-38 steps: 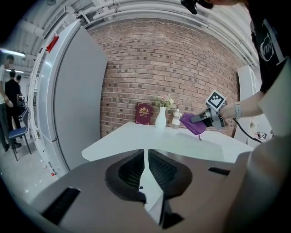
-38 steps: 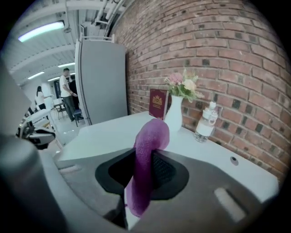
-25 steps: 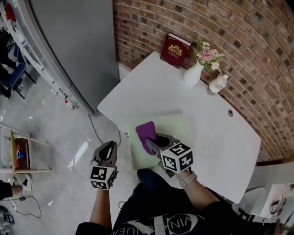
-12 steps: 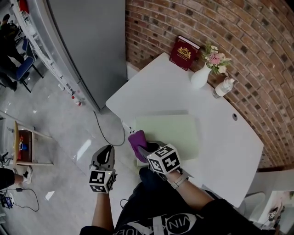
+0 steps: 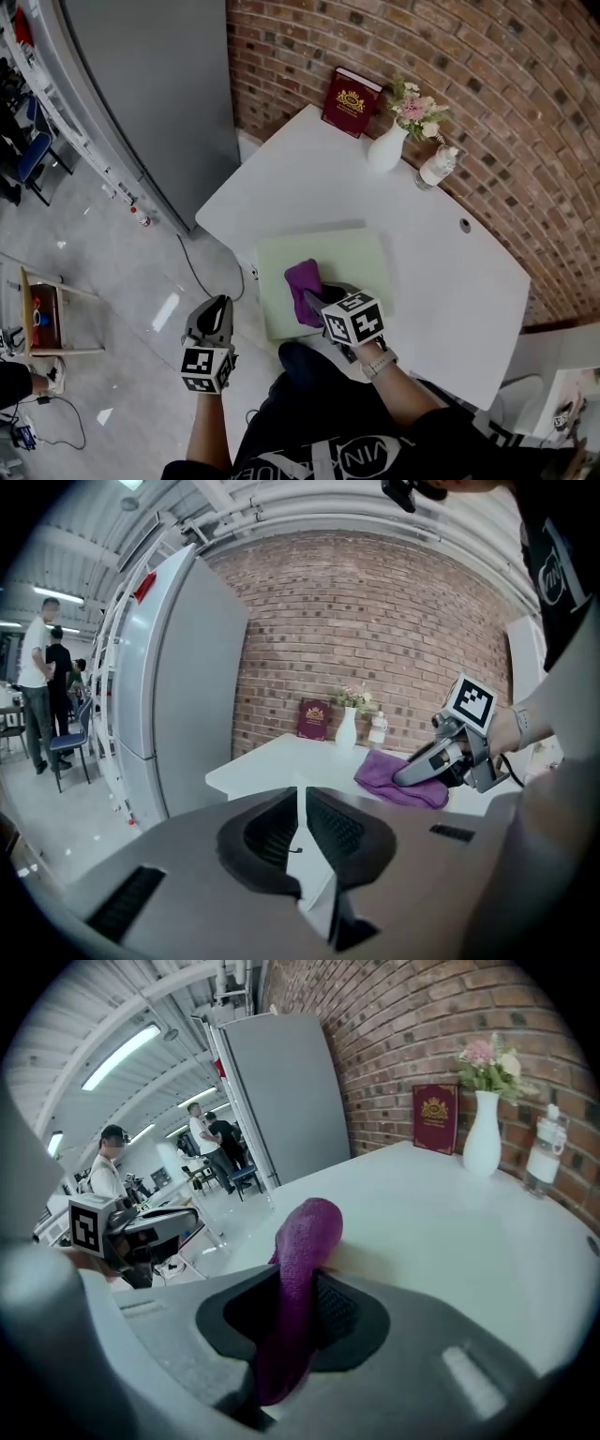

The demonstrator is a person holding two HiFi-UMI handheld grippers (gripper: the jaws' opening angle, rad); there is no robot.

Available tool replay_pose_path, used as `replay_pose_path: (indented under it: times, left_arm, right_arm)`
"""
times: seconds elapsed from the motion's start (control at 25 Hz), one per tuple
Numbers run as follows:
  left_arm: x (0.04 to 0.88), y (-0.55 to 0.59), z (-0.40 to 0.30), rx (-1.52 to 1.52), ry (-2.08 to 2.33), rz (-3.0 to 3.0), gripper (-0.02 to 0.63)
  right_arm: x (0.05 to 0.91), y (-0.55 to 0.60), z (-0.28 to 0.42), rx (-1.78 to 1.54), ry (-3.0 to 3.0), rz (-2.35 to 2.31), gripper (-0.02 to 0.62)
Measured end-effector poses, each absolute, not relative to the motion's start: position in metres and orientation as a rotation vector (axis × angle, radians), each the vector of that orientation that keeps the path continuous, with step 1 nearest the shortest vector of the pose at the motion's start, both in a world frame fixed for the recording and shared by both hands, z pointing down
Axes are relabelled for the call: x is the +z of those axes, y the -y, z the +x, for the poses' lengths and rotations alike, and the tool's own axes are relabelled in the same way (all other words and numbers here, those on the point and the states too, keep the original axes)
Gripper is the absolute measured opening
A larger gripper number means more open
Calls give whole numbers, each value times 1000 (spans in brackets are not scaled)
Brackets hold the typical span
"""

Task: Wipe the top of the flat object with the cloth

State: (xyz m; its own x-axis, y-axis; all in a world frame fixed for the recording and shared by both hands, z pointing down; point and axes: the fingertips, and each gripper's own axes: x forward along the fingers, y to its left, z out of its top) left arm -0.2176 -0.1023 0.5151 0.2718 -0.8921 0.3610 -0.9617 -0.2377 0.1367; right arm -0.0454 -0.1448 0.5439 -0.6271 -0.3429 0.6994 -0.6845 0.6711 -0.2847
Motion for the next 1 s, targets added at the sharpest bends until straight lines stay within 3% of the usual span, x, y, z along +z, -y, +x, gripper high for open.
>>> replay_pose_path:
  times: [0.6, 0.88, 1.0]
  left_arm:
    - [518, 130, -176, 337, 1555, 2320, 32]
    - [522, 133, -164, 353, 1514, 2344, 32]
    - [523, 132, -159, 359, 1501, 2348, 32]
  right_arm:
    - [547, 176, 126, 749, 2100, 1195, 78]
    - [548, 181, 168, 734, 2035, 1308, 78]
    - [538, 185, 186, 569, 1958, 1396, 78]
